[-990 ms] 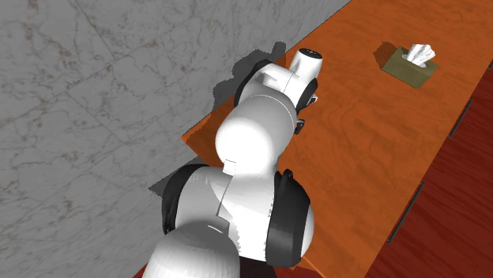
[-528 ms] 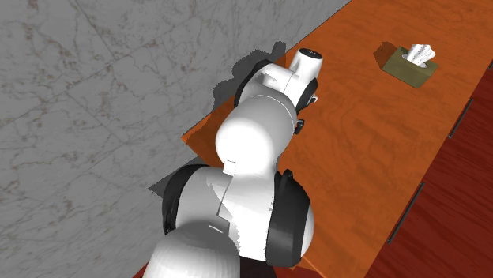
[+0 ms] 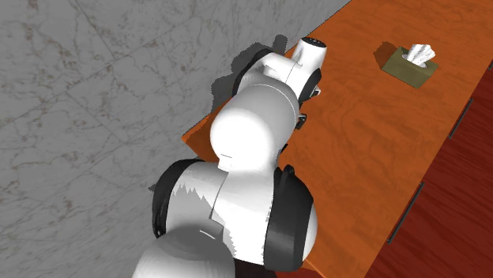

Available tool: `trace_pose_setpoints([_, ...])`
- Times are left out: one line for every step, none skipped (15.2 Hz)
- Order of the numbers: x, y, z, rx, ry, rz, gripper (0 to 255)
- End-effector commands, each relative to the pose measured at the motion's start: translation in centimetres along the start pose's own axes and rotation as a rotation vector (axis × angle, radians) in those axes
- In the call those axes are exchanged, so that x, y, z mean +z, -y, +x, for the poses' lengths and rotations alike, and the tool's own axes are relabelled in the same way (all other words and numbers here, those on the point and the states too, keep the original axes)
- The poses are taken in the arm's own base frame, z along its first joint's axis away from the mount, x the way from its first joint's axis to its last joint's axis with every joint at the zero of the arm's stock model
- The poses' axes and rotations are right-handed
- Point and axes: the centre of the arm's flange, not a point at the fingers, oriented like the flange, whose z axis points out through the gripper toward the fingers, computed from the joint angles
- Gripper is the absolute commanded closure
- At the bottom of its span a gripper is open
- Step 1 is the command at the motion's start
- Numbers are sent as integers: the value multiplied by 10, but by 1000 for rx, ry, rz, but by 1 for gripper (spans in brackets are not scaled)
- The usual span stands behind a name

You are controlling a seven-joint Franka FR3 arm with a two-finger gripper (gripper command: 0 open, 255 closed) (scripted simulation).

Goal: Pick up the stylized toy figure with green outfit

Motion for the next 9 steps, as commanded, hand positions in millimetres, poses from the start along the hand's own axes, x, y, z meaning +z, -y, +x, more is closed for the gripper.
trace_pose_setpoints([-11, 1, -3, 0, 0, 0, 255])
trace_pose_setpoints([-16, 1, -4, 0, 0, 0, 255])
trace_pose_setpoints([-21, 1, -5, 0, 0, 0, 255])
trace_pose_setpoints([-26, 2, -7, 0, 0, 0, 255])
trace_pose_setpoints([-32, 2, -8, 0, 0, 0, 255])
trace_pose_setpoints([-37, 2, -9, 0, 0, 0, 255])
trace_pose_setpoints([-42, 3, -10, 0, 0, 0, 255])
trace_pose_setpoints([-43, 3, -11, 0, 0, 0, 255])
trace_pose_setpoints([-43, 3, -11, 0, 0, 0, 255])
